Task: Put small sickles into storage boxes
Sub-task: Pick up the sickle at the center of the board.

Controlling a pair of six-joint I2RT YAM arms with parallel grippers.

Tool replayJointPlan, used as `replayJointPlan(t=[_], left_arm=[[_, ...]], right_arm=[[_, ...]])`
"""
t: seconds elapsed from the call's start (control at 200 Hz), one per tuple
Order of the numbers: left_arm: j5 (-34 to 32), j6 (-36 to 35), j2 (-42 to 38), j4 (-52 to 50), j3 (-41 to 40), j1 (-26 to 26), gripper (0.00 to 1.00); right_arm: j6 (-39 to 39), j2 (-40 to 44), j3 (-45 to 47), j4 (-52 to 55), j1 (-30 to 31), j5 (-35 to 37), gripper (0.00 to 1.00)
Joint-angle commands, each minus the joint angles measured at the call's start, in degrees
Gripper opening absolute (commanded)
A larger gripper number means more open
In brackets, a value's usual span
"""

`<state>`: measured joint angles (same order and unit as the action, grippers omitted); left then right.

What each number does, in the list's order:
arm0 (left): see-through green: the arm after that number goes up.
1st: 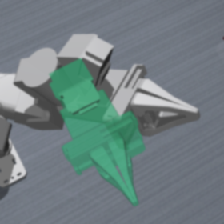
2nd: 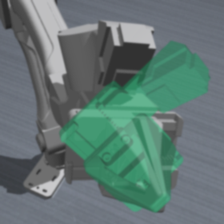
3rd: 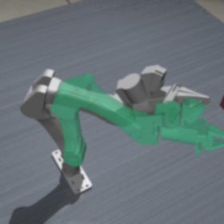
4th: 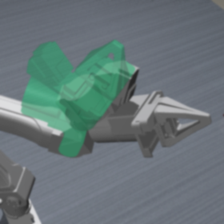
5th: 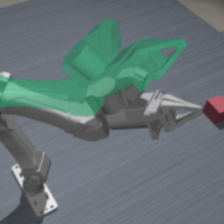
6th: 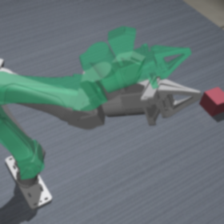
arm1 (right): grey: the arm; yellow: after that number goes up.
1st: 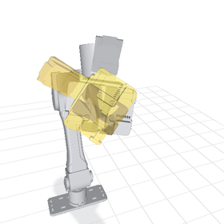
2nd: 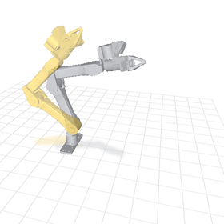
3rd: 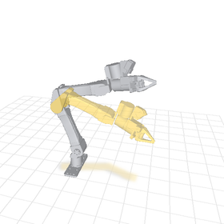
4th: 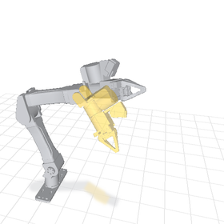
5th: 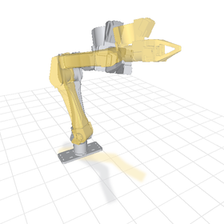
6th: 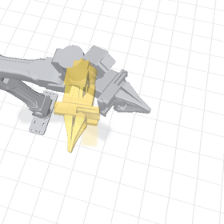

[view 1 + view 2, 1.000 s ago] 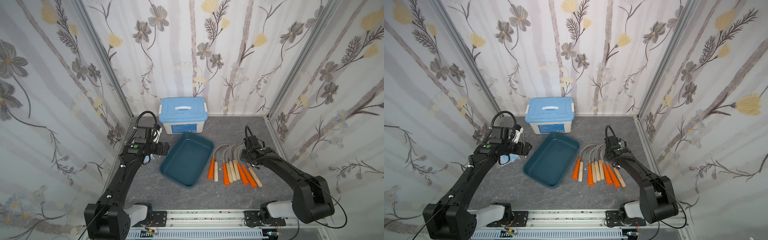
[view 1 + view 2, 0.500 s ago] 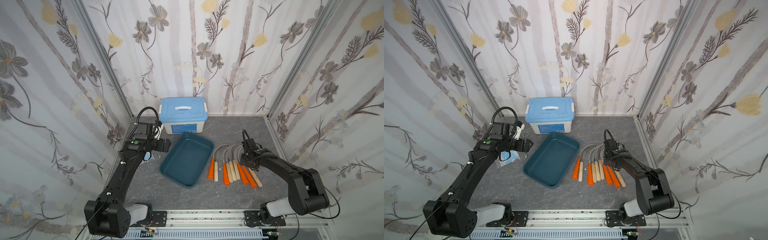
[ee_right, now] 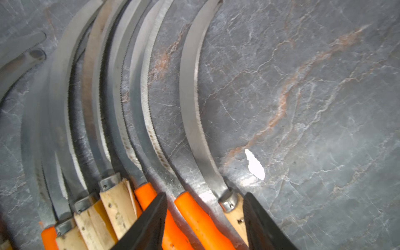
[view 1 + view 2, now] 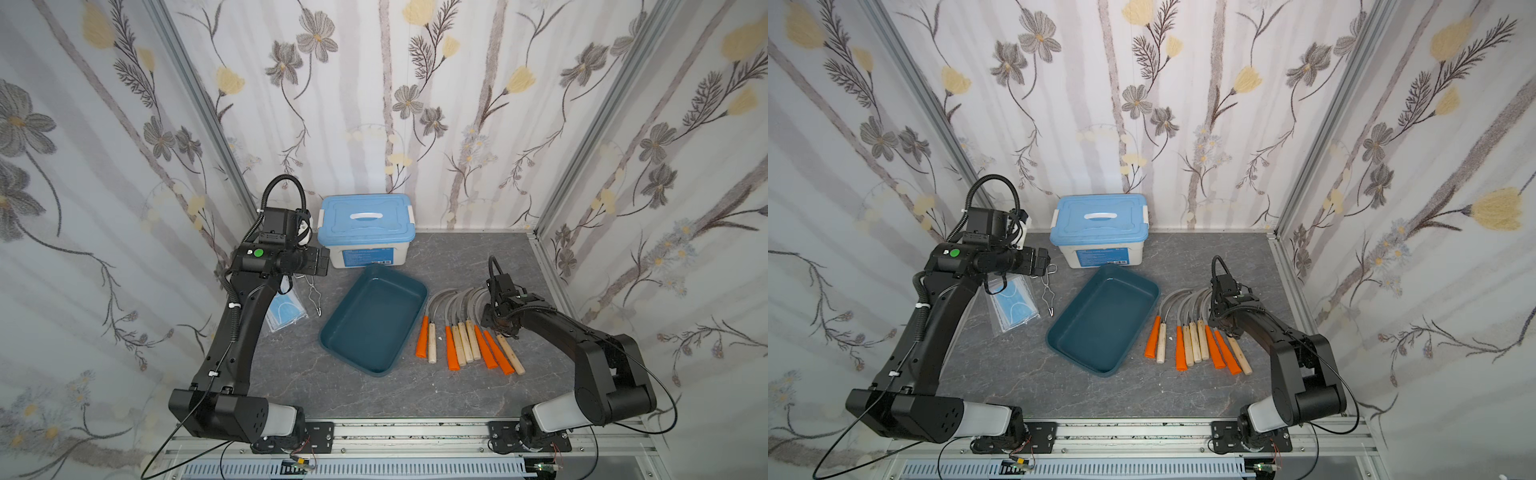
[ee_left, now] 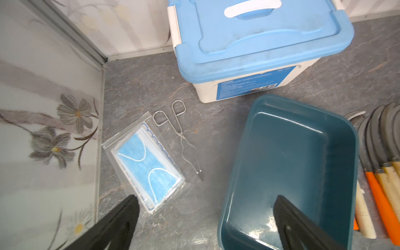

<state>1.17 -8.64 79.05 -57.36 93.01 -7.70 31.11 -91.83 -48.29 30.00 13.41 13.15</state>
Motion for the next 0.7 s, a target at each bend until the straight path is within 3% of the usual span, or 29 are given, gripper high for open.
replayJointPlan(t=[0.0,0.18,0.335,0.694], left_arm=[[-4.2,-6.8,-2.2,-5.8,-0.9,0.2,1.00],[-2.6,-9.1,-8.8,-4.7,-6.8,0.3,1.00],[0.4,-8.4,-11.6,-3.4,-11.6,0.3,1.00],[-0.2,-4.9,-10.5,-2.8,-12.0,0.4,1.00]], right_arm=[[3.9,4.6,1.2,1.8,-1.3,1.5,0.58],[6.0,10.4,2.6,6.4,-2.8,-2.7,0.57],[4.4,8.2,0.6,10.1,-4.3,-3.0,0.57],[0.0,2.1,-0.1,11.3,-6.4,-3.1,0.61]])
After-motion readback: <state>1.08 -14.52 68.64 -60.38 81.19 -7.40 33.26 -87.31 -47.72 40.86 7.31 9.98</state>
